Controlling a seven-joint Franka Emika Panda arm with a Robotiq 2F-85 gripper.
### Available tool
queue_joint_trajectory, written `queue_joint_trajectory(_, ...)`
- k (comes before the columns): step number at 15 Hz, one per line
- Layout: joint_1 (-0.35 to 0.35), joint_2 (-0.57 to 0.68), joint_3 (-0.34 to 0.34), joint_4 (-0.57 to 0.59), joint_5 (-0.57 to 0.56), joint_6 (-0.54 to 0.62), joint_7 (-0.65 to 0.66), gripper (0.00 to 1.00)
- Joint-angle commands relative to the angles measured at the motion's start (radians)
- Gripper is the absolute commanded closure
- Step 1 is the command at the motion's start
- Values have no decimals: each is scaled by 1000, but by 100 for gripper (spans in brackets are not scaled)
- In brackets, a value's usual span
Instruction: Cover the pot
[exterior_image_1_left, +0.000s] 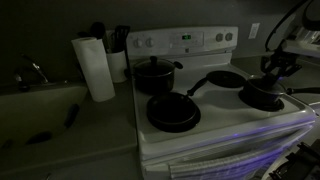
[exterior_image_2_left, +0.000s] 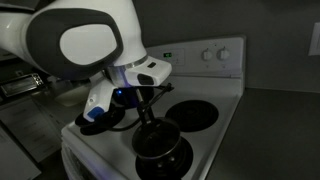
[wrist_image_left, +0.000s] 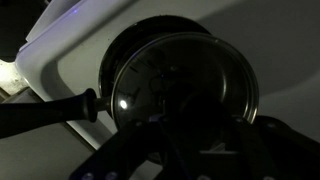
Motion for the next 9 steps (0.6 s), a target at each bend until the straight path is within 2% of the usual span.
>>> queue_joint_trajectory(1, -20, 64, 11, 23, -43, -63, -4, 85)
queue_joint_trajectory(6, -7, 106, -2, 65, -34, -122, -32, 85)
queue_joint_trajectory(9, -8, 133, -10, 100, -47, -200, -51, 85)
